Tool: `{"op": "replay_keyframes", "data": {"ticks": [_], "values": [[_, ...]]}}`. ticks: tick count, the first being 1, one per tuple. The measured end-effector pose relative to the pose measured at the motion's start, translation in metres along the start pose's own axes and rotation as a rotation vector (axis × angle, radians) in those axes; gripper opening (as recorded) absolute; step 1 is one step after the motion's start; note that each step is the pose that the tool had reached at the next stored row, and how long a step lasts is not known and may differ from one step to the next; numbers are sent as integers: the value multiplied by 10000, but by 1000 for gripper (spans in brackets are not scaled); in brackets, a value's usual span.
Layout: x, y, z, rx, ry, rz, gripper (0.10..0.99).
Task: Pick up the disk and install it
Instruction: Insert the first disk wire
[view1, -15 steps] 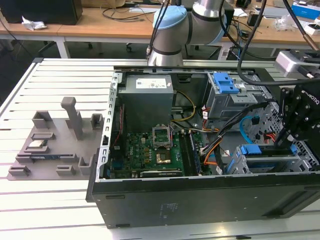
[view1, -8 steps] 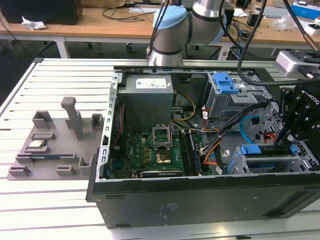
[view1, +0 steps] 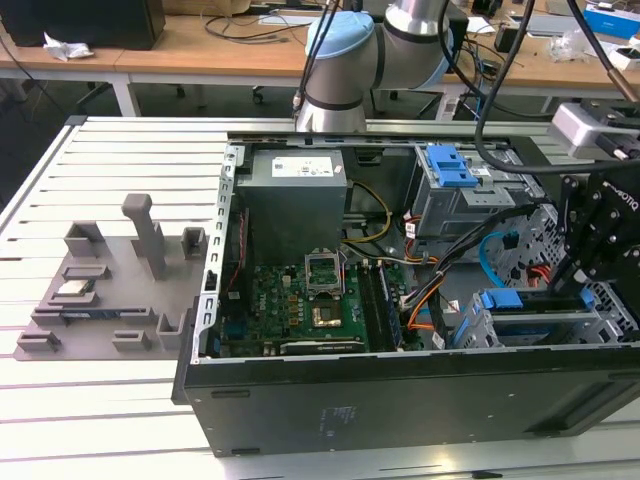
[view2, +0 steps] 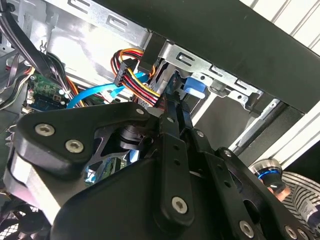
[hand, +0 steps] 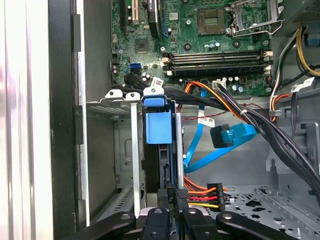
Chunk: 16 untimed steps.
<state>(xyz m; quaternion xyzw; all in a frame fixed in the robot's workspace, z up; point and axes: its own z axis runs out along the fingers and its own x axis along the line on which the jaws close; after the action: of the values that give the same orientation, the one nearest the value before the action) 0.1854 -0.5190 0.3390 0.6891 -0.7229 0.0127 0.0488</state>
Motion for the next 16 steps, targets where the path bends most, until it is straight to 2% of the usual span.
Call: {"op": "replay_keyframes", "data": {"ticks": [5, 10, 11, 13, 14, 16], "values": [[3, -3, 62, 2, 11, 1, 169], [5, -4, 69, 1, 2, 0, 169], [5, -4, 78, -4, -23, -1, 180], [7, -4, 78, -2, -15, 1, 180], [7, -4, 70, 1, 2, 1, 243], [10, -2, 36, 1, 2, 1, 243]]}}
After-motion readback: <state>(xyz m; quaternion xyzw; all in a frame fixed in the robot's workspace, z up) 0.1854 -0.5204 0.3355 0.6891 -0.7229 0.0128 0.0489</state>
